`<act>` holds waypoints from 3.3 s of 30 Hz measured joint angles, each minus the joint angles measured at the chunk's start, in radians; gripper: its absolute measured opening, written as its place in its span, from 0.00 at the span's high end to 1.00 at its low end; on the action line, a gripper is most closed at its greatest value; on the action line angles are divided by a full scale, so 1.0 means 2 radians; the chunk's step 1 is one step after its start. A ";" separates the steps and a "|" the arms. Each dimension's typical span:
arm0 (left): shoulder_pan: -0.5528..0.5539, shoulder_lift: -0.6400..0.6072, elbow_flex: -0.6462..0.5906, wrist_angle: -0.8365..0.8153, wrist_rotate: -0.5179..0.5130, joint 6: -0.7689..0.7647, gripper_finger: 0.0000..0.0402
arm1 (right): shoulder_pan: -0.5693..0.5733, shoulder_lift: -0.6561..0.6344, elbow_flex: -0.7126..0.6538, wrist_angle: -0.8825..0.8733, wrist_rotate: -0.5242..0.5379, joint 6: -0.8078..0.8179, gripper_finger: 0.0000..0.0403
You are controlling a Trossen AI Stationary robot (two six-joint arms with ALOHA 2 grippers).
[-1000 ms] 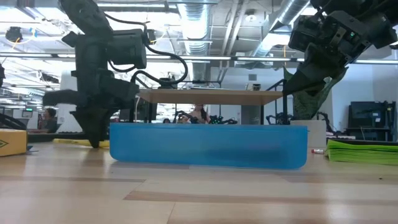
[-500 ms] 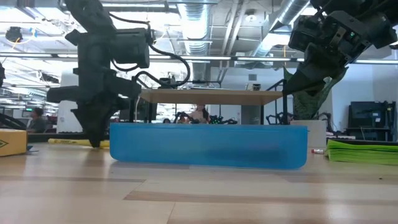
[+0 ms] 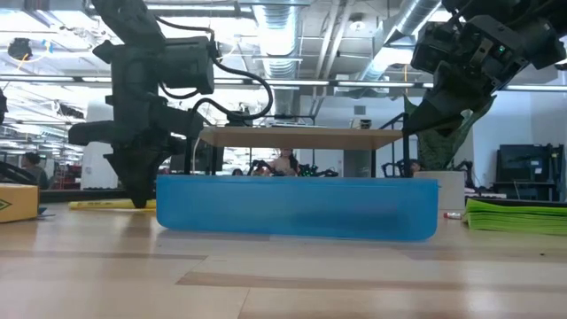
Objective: Pack school essentials
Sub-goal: Put the yellow pen into the blue supply box
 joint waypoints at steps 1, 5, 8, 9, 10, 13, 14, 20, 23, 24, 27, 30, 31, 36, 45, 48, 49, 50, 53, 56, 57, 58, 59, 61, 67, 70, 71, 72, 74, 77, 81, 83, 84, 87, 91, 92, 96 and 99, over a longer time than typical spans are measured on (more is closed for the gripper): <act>-0.001 0.000 0.000 0.000 -0.001 0.000 1.00 | 0.000 0.000 0.000 0.000 0.000 0.000 0.78; -0.005 0.000 0.000 -0.001 -0.005 0.001 1.00 | 0.000 0.000 0.000 0.000 0.000 0.000 0.78; -0.007 0.000 0.000 -0.004 -0.004 -0.004 1.00 | 0.000 0.000 0.000 0.000 0.000 0.000 0.78; -0.010 0.000 0.000 -0.005 -0.004 -0.008 1.00 | 0.000 0.000 0.000 0.000 0.000 0.000 0.78; -0.013 0.000 0.000 -0.006 -0.004 -0.013 1.00 | 0.000 0.000 0.000 0.000 0.000 0.000 0.78; -0.024 0.000 0.001 -0.007 -0.004 -0.022 1.00 | 0.000 0.000 0.000 0.000 0.000 0.000 0.78; -0.028 0.000 0.002 -0.009 -0.004 -0.025 1.00 | 0.000 0.000 0.000 0.000 0.000 0.000 0.78; -0.050 0.000 0.028 -0.026 -0.012 -0.037 0.99 | 0.000 0.000 0.000 0.000 0.000 0.000 0.78; -0.059 0.000 0.047 -0.042 -0.018 -0.043 0.99 | 0.000 0.000 0.000 0.000 0.000 0.000 0.78; -0.062 0.000 0.053 -0.045 -0.021 -0.045 1.00 | 0.000 0.000 0.000 0.000 0.000 0.000 0.78; -0.072 0.000 0.069 -0.054 -0.034 -0.049 1.00 | 0.000 0.000 0.000 0.000 0.000 0.000 0.78; -0.080 0.000 0.083 -0.059 -0.043 -0.049 1.00 | 0.000 0.000 0.000 0.000 0.000 0.000 0.78; -0.082 0.000 0.087 -0.060 -0.043 -0.049 1.00 | 0.000 0.000 0.000 0.000 0.000 0.000 0.78; -0.097 0.000 0.109 -0.070 -0.044 -0.053 1.00 | 0.000 0.000 0.000 0.000 0.000 0.000 0.78; -0.134 0.000 0.167 -0.095 -0.056 -0.069 1.00 | 0.000 0.000 0.000 0.000 0.000 0.000 0.78; -0.149 -0.001 0.182 -0.092 -0.057 -0.074 1.00 | 0.000 0.000 0.000 0.000 0.000 0.000 0.78; -0.153 -0.001 0.184 -0.096 -0.059 -0.074 1.00 | 0.000 0.000 0.000 0.000 0.000 0.000 0.78; -0.157 -0.001 0.185 -0.105 -0.062 -0.074 1.00 | 0.000 0.000 0.000 0.000 0.000 0.000 0.78; -0.159 -0.001 0.184 -0.135 -0.057 -0.071 1.00 | 0.000 0.000 0.000 0.000 0.000 0.000 0.78; -0.155 -0.002 0.162 -0.124 -0.034 -0.057 1.00 | 0.000 0.000 0.000 0.000 0.000 0.000 0.78; -0.150 -0.002 0.150 -0.117 -0.025 -0.053 1.00 | 0.000 0.000 0.000 0.000 0.000 0.000 0.78; -0.144 -0.002 0.138 -0.108 -0.019 -0.050 1.00 | 0.000 0.000 0.000 0.000 0.000 0.000 0.78; -0.135 -0.005 0.124 -0.097 -0.013 -0.049 1.00 | 0.000 0.000 0.000 0.000 0.000 0.000 0.78; -0.118 -0.015 0.096 -0.082 -0.008 -0.049 1.00 | 0.000 0.000 0.000 0.000 0.000 0.000 0.78; -0.091 -0.083 0.022 0.003 0.003 -0.050 1.00 | 0.000 0.000 0.000 0.000 0.000 0.000 0.78; -0.083 -0.104 -0.016 0.047 0.024 -0.049 0.97 | 0.000 0.000 0.000 -0.001 0.000 0.000 0.78; -0.080 -0.107 -0.027 0.055 0.030 -0.049 0.95 | 0.000 0.000 0.000 0.000 0.000 0.000 0.78; -0.079 -0.108 -0.036 0.061 0.030 -0.050 0.92 | 0.000 0.000 0.000 0.000 0.000 0.000 0.78; -0.077 -0.107 -0.051 0.069 0.016 -0.052 0.85 | 0.000 0.000 0.000 0.000 0.000 0.000 0.78; -0.077 -0.100 -0.059 0.080 -0.017 -0.052 0.74 | 0.000 0.000 0.000 0.000 0.000 0.000 0.78; -0.077 -0.091 -0.059 0.104 -0.036 -0.031 0.61 | 0.000 0.000 0.000 0.000 0.000 0.000 0.78; -0.077 -0.083 -0.059 0.105 -0.042 -0.020 0.57 | 0.000 0.000 0.000 0.000 0.000 0.000 0.78; -0.075 -0.075 -0.059 0.110 -0.043 -0.016 0.55 | 0.000 0.000 0.000 0.000 0.000 0.000 0.78; -0.067 -0.048 -0.059 0.109 -0.043 -0.015 0.54 | 0.000 0.000 0.000 0.002 0.000 0.000 0.78; -0.060 -0.016 -0.058 0.123 -0.037 -0.013 0.56 | 0.000 0.000 0.000 0.000 0.000 0.000 0.78; -0.056 -0.010 -0.057 0.124 -0.030 -0.012 0.57 | 0.000 0.000 0.000 0.000 0.000 0.000 0.78; -0.045 0.009 -0.052 0.119 -0.001 -0.014 0.67 | 0.000 0.000 0.000 0.000 0.000 0.000 0.78; -0.039 0.012 -0.052 0.117 0.018 -0.023 0.79 | 0.000 0.000 0.000 0.000 0.000 0.000 0.78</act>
